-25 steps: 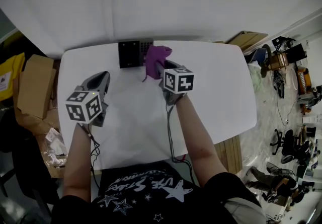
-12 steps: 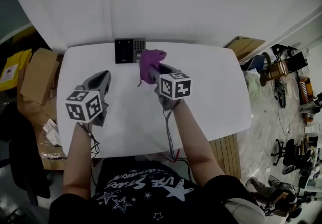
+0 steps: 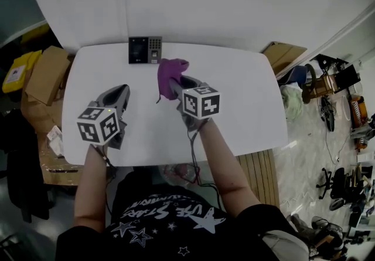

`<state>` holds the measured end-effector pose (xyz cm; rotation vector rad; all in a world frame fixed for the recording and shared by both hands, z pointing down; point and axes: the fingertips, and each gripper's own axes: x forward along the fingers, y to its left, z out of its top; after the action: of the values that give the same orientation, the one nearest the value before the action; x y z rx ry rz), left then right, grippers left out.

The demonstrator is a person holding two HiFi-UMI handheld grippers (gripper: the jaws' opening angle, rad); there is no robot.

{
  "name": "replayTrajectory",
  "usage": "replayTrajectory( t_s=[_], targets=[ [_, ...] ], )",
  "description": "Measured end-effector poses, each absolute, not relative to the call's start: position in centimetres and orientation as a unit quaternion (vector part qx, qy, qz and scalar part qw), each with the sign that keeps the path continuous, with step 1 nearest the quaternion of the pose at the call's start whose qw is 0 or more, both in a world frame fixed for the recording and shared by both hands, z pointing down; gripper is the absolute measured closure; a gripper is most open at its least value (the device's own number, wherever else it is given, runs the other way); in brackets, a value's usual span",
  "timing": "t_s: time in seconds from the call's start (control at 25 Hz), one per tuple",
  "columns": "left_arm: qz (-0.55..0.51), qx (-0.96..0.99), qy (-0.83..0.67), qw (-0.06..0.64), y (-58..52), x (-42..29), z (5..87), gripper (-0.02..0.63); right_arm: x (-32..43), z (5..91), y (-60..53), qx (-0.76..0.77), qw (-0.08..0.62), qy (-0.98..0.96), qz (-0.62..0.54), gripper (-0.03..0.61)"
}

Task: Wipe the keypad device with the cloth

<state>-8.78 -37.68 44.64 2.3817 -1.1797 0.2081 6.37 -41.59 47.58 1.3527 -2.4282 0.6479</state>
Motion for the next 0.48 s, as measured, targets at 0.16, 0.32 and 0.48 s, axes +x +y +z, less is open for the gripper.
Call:
replayTrajectory(
  t_s=[0.16, 0.32, 0.48],
  targets=[
    [0.075, 0.866, -0.435, 0.234, -34.4, -7.2, 44.5, 0.604, 7.3, 46.9, -38.2, 0.458, 0.134, -0.85, 0.221, 0.486],
    [0.072, 0.865, -0.44, 0.231, -31.0, -5.8, 44.4, 0.604, 8.4, 46.8, -34.5, 0.448, 0.135, -0.857, 0.216, 0.486],
    [0.07, 0.863, -0.445, 0.23, -27.3, -4.1, 44.3, 0.604, 9.8, 46.7, -30.7, 0.44, 0.134, -0.861, 0.215, 0.486]
  ],
)
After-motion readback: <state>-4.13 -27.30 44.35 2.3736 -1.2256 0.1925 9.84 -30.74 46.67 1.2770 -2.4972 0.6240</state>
